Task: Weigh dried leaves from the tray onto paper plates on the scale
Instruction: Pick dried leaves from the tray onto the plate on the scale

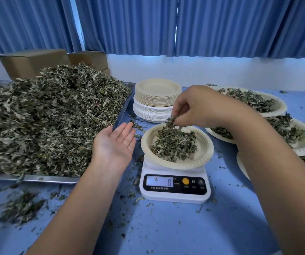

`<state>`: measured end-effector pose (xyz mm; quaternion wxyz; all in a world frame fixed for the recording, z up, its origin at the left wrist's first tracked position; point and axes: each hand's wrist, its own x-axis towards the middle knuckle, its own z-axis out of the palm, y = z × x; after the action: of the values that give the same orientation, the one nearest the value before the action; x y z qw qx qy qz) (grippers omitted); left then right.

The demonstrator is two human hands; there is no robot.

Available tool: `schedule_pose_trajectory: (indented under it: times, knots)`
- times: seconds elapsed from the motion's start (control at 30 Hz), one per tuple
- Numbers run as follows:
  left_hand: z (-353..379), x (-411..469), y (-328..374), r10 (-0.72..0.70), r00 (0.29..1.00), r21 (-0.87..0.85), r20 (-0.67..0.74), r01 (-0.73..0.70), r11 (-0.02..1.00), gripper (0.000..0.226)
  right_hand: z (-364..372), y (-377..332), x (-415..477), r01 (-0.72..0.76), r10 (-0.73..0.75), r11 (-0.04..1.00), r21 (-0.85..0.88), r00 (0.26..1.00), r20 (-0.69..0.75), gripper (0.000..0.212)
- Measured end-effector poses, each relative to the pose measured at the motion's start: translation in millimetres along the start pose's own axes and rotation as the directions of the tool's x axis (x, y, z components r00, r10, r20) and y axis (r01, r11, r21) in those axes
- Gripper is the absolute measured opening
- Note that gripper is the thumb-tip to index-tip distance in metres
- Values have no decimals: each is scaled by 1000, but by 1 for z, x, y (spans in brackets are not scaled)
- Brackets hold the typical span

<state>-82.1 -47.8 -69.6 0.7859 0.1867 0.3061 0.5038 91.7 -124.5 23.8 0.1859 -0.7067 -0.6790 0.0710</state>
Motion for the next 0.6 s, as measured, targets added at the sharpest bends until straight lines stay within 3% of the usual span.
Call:
schedule_pose_trajectory:
  times: [0.17, 0.3, 0.47, 0.6]
  knots:
    - [0, 0, 0, -2, 1000, -2, -1, 2, 1000, 47, -5, 0, -3, -20, 21, 999, -46, 999, 24, 9]
    - [0, 0, 0, -1, 1000, 0, 4, 1, 1000, 47, -4, -2, -5, -37, 58, 987, -154, 990, 131, 10]
    - [0, -1, -1, 0, 1000, 1, 6, 0, 1000, 47, 3, -8, -5, -68, 139, 965, -253, 951, 278, 56]
    - [0, -1, -1, 1, 1000, 3, 9, -1, 1000, 47, 12, -7, -2, -19, 94, 955, -296, 965, 243, 53]
